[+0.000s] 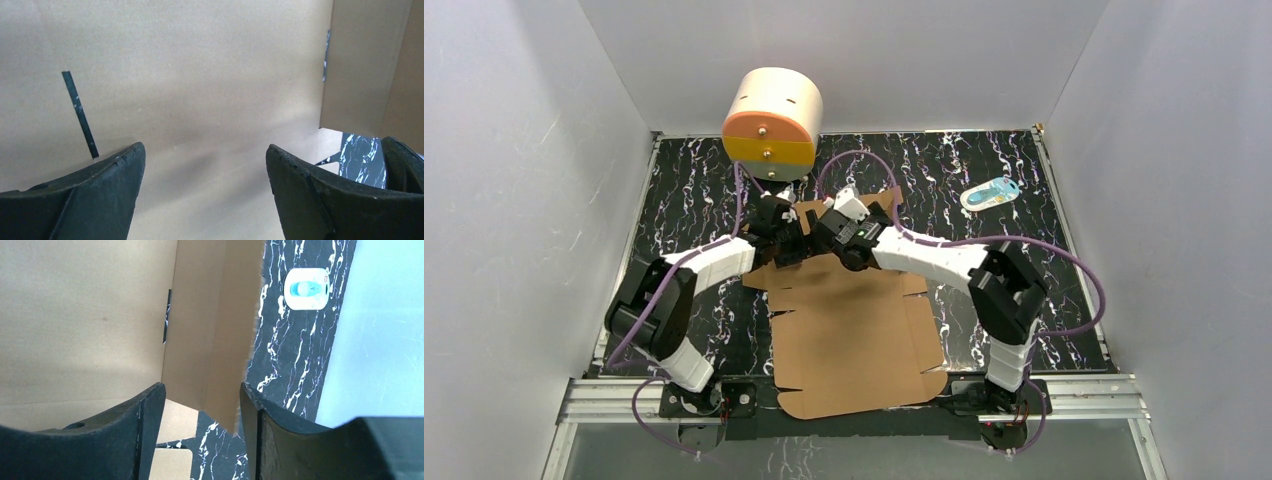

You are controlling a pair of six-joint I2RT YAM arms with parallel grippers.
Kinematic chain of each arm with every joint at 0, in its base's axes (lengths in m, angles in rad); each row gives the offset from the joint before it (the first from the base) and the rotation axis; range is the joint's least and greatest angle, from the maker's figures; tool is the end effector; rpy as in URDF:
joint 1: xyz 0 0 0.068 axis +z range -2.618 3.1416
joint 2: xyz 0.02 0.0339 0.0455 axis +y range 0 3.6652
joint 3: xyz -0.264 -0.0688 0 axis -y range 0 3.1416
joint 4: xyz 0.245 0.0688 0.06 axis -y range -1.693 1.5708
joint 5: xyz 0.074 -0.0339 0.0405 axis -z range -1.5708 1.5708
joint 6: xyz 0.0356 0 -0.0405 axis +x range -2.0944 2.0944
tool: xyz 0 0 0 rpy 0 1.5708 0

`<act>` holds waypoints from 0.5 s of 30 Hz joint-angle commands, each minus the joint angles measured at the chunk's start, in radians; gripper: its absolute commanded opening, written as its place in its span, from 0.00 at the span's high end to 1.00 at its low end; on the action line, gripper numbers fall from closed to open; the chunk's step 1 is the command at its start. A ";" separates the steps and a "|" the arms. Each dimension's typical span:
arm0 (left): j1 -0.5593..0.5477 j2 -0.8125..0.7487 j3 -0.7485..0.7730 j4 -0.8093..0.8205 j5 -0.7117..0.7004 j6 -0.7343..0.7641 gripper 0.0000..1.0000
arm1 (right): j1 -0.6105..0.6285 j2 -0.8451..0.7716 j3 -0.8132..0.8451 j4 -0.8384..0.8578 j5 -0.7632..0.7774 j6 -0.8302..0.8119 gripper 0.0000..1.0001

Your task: Fold the paper box

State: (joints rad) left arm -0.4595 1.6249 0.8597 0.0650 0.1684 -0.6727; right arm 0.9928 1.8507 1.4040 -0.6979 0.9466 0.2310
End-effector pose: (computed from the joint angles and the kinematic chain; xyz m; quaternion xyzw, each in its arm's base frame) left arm 0.2985 -0.1544 0.1804 -0.0609 0.9022 -0.2897 0.3137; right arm 0.2313 0.3017 0.2292 -0.2339 0.8434 -0.2566 0.4100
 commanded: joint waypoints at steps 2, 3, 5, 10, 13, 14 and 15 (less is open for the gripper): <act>-0.002 -0.175 0.044 -0.129 -0.051 0.008 0.11 | 0.003 -0.119 -0.041 0.058 0.000 -0.008 0.32; -0.001 -0.202 0.042 -0.149 -0.066 0.008 0.11 | 0.003 -0.140 -0.060 0.083 -0.021 -0.018 0.31; 0.004 -0.253 0.025 -0.179 -0.086 -0.006 0.10 | 0.003 -0.192 -0.112 0.164 -0.094 -0.053 0.23; 0.034 -0.365 -0.080 -0.209 -0.061 -0.051 0.08 | 0.003 -0.290 -0.231 0.345 -0.309 -0.093 0.10; 0.048 -0.414 -0.135 -0.255 -0.061 -0.058 0.08 | -0.003 -0.324 -0.304 0.433 -0.412 -0.084 0.05; 0.053 -0.432 -0.157 -0.269 -0.064 -0.061 0.08 | -0.009 -0.331 -0.327 0.459 -0.451 -0.079 0.04; 0.060 -0.454 -0.177 -0.281 -0.067 -0.067 0.08 | -0.019 -0.338 -0.350 0.488 -0.493 -0.070 0.03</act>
State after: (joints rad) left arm -0.4221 1.2339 0.7547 -0.1093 0.1116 -0.7128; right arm 0.9913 1.5578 1.1191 -0.3912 0.6384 0.1566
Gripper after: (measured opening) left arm 0.916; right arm 0.953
